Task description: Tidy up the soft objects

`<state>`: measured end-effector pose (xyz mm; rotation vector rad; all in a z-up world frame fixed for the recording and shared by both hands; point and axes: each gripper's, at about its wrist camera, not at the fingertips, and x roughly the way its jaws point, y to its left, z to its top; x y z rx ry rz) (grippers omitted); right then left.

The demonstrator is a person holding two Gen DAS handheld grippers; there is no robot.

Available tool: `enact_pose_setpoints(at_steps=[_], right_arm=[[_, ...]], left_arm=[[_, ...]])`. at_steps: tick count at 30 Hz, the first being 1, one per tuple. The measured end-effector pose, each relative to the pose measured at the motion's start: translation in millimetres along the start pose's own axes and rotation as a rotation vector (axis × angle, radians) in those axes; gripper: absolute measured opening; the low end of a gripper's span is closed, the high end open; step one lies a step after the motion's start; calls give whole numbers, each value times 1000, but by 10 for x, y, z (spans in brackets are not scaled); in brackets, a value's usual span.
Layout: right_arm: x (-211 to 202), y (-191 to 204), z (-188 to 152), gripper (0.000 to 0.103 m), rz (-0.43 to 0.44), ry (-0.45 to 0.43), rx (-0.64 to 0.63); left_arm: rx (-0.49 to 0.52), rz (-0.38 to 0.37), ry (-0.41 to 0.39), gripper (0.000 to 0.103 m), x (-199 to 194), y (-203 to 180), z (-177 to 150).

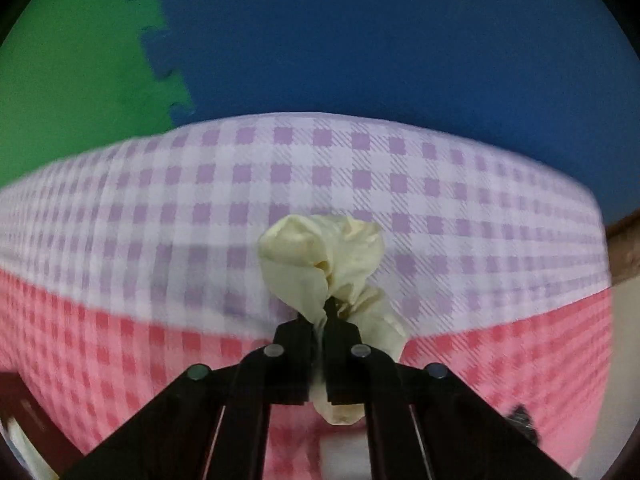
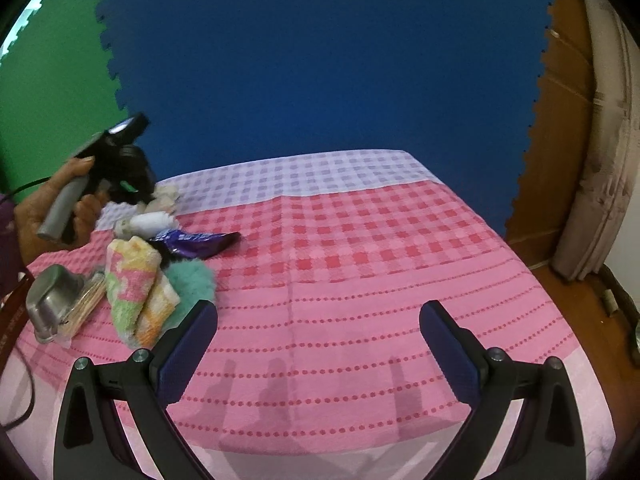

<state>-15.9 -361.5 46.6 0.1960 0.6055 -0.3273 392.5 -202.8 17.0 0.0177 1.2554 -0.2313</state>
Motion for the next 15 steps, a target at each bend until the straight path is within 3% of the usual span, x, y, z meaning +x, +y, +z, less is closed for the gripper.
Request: enact_pose_setpoints(at_steps=[3, 11, 15], right_arm=[[12, -28, 5, 101, -11, 1, 11], [21, -15, 6, 101, -2, 11, -2], [11, -3, -1, 101, 13, 15, -12]], left_arm=[[-63, -113, -37, 4, -412, 108, -291], [5, -189, -158, 4, -1715, 466, -1477], [-41, -245, -167, 4, -2268, 1001, -2118]])
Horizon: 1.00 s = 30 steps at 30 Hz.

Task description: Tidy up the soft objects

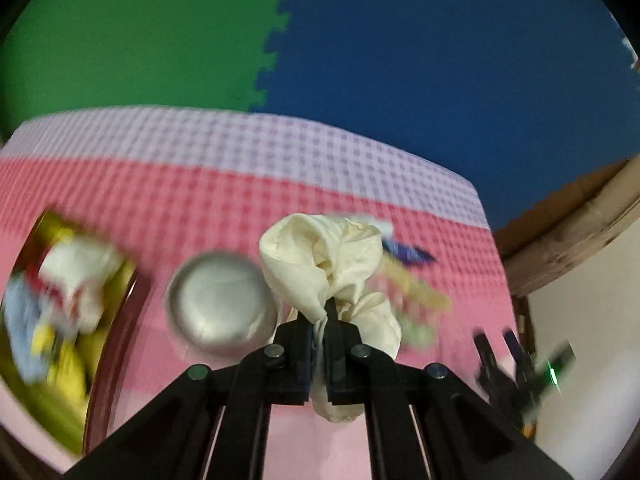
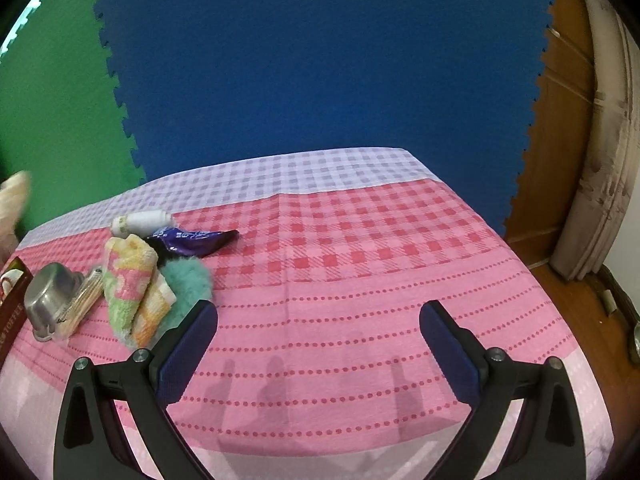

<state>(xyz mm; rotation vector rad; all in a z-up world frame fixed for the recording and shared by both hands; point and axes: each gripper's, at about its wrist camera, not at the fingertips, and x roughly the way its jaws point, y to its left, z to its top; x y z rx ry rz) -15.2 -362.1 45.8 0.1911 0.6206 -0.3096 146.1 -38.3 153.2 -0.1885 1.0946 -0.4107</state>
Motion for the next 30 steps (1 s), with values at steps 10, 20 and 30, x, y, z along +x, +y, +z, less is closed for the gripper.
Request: enact_pose_setpoints(at_steps=[10, 20, 30], right_arm=[[-153, 243, 41, 101, 162, 95, -64], [-75, 1325, 351, 101, 212, 142, -516], [576, 1782, 449, 97, 181, 300, -710]], left_arm=[[-171, 7, 50, 4, -755, 1048, -984], [-241, 41, 23, 4, -1006, 1633, -1215], [-212, 53, 29, 4, -939, 1687, -1198]])
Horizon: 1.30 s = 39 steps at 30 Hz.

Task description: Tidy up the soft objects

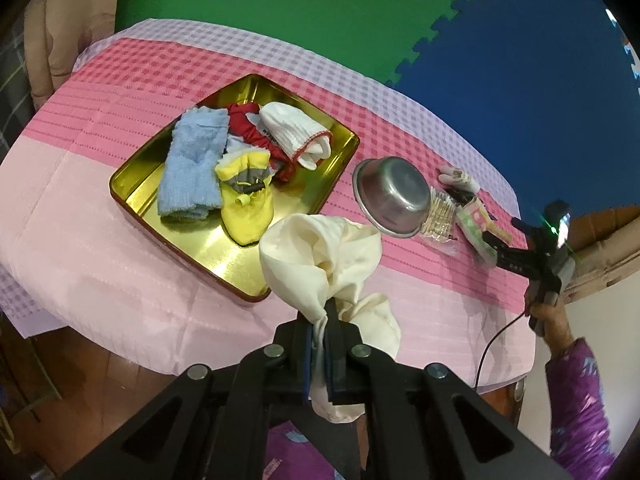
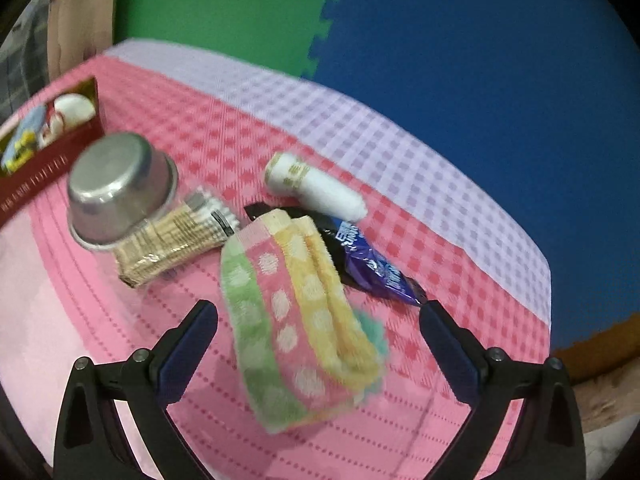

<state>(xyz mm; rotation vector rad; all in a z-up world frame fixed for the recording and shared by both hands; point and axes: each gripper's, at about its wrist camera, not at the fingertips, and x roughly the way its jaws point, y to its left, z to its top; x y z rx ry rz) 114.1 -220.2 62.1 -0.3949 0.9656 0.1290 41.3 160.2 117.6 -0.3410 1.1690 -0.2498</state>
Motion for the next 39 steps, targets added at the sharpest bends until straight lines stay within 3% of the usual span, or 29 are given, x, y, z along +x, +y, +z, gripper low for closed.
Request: enact_pose_setpoints(at_steps=[3, 4, 6, 9, 14, 21, 25, 28, 30, 31, 34, 37, 39], right_arm=[[97, 71, 62, 60, 38, 42, -36], [139, 112, 71, 42, 24, 68, -56], [189, 211, 62, 39, 17, 100, -93], [83, 265, 33, 16, -3, 78, -89], [-214, 141, -17, 8, 26, 15, 54], [-621, -160, -336, 8, 198, -76, 363], [-779, -253, -554, 8, 268, -103, 477], [-878, -180, -564, 15, 191, -120, 413], [-850, -142, -496, 59, 160, -122, 352], [-788, -90, -389, 101, 159, -100, 286], [-695, 41, -199, 103, 103, -107, 141], [-481, 123, -8, 103, 40, -52, 16], [-306, 129, 70, 103, 48, -1, -30]], left_arm=[[8, 10, -5, 4, 6, 15, 17], [9, 13, -3, 4, 13, 25, 24], [11, 22, -1, 4, 26, 55, 39], [18, 47, -6, 4, 47, 103, 72], [27, 70, -11, 4, 108, 190, 210], [68, 106, -31, 5, 178, 203, 415], [78, 115, -25, 6, 250, 208, 486], [78, 129, -9, 7, 320, 227, 500], [68, 117, 2, 7, 341, 238, 489], [69, 117, 3, 7, 350, 234, 477], [81, 120, 1, 7, 355, 210, 450], [86, 128, -2, 7, 351, 214, 449], [79, 128, 1, 7, 358, 240, 469]])
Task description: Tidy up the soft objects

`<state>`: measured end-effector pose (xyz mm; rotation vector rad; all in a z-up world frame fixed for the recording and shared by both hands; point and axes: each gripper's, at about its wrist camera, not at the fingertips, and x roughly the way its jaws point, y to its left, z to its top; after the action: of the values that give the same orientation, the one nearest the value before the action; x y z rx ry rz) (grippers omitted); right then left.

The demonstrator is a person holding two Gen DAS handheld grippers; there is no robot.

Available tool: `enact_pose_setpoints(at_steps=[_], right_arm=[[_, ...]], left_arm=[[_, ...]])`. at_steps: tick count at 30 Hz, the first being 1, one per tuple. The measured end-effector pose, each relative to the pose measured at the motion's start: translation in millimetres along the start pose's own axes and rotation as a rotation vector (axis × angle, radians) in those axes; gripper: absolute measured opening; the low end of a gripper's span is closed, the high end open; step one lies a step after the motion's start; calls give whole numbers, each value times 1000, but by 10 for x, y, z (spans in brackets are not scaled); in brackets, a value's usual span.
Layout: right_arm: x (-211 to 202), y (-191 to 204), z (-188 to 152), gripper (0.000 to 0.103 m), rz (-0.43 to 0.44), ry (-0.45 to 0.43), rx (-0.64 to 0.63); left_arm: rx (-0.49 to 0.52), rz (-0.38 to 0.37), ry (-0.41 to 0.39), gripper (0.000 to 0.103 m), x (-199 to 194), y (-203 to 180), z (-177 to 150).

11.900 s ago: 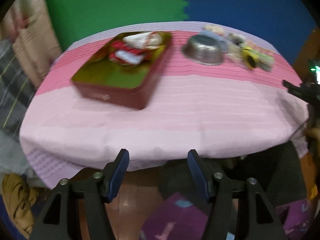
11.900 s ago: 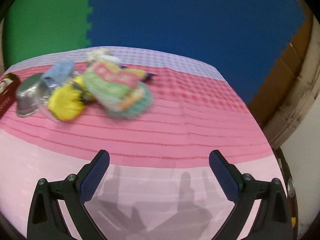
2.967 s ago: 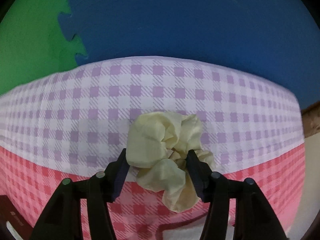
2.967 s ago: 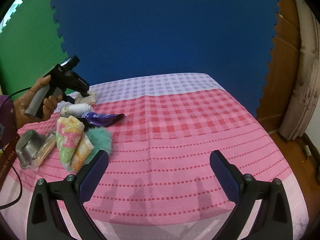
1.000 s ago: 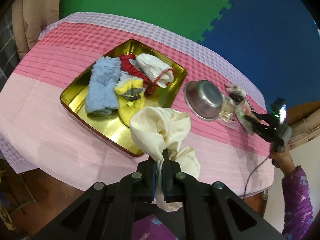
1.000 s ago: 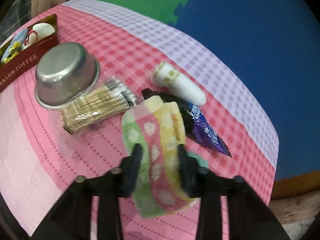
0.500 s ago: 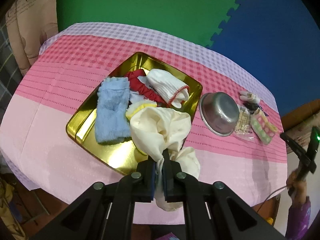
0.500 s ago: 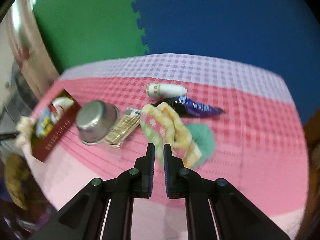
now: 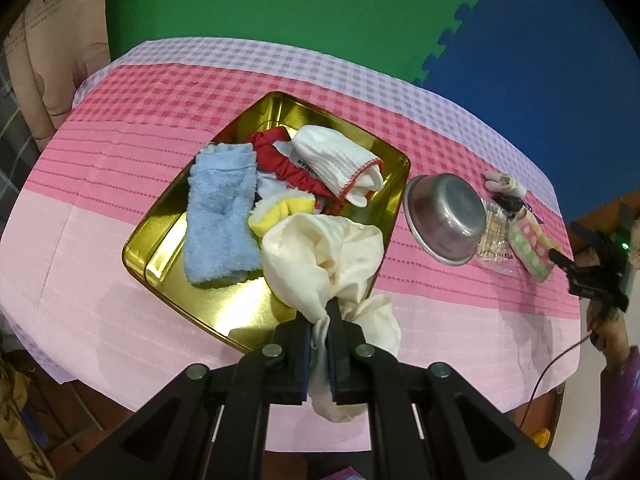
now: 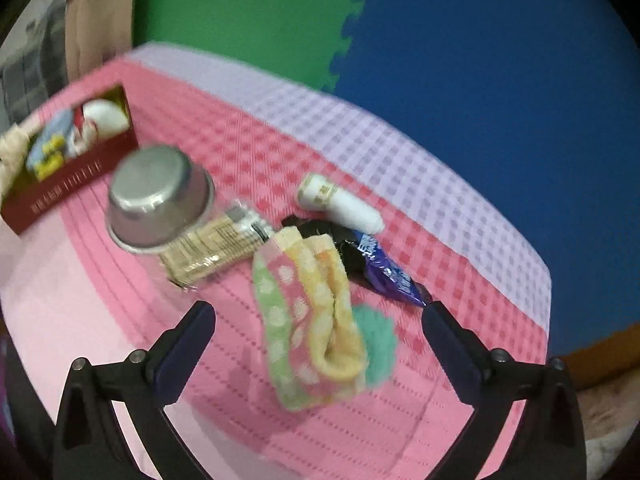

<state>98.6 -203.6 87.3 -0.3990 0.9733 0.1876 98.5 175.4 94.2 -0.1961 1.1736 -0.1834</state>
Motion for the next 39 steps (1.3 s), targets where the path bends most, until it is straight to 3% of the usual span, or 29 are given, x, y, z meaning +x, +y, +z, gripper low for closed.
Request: enact_pose_setpoints(at_steps=[4, 6, 7, 8, 10, 13, 19, 24, 33, 39], right_arm=[[295, 63, 79, 99, 20, 84, -73], [390, 88, 70, 66, 49, 111, -83], [439, 118, 55, 26, 70, 143, -82], [486, 151, 31, 18, 49, 176, -88], [460, 163, -10, 17, 34, 179, -79], [190, 9, -89, 8, 107, 117, 67], [-370, -133, -425, 8, 244, -31, 334], [-589, -139, -676, 8, 351, -108, 505], [-792, 40, -967, 8, 417, -164, 607], [-707, 49, -1085, 11, 384, -135, 620]], left_arm=[[-10, 3, 3, 8, 35, 47, 44], [-15, 2, 7, 8, 62, 59, 49], [-17, -1, 13, 8, 82, 64, 47], [-15, -1, 15, 8, 96, 62, 44], [-3, 7, 13, 8, 103, 45, 34], [19, 15, -1, 8, 80, 36, 29], [6, -2, -22, 8, 55, 129, 77], [-23, -16, -22, 8, 71, 206, 158], [24, -4, -41, 8, 185, 186, 572], [5, 27, -21, 8, 447, 213, 817]])
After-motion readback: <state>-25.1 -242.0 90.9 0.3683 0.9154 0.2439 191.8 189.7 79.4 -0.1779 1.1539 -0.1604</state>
